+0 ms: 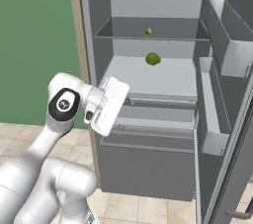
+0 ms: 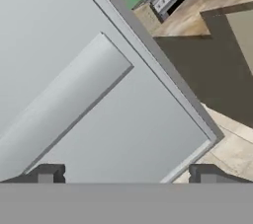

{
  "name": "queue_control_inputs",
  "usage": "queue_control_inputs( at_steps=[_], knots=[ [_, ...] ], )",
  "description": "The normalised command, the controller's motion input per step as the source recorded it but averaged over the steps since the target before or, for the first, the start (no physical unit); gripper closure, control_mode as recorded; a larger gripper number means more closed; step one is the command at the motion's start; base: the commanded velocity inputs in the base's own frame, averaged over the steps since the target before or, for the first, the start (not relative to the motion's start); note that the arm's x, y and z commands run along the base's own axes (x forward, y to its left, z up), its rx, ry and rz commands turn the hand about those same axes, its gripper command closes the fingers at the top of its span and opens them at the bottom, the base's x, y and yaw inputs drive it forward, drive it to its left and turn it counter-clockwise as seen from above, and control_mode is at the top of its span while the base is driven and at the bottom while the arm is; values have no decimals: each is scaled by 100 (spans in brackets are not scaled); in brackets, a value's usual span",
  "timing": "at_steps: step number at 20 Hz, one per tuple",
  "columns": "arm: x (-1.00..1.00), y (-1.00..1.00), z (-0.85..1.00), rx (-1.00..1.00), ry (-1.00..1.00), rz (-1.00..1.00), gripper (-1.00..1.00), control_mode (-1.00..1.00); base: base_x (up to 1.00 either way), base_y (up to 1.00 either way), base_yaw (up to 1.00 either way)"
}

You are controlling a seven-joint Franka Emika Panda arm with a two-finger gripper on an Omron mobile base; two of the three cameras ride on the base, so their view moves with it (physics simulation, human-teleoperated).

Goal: Take the lemon wedge from the fridge and place it on the plate with fish on the dining counter.

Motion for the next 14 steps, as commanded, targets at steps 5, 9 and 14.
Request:
queue_control_inputs(
  at_steps=[5,9,14],
  knots=[
    [0,93,5,0,4,65,-100,-100,0,0,0],
    [1,59,17,5,12,74,-100,-100,0,0,0],
    [0,53,14,7,25,74,-100,-100,0,0,0]
  ],
)
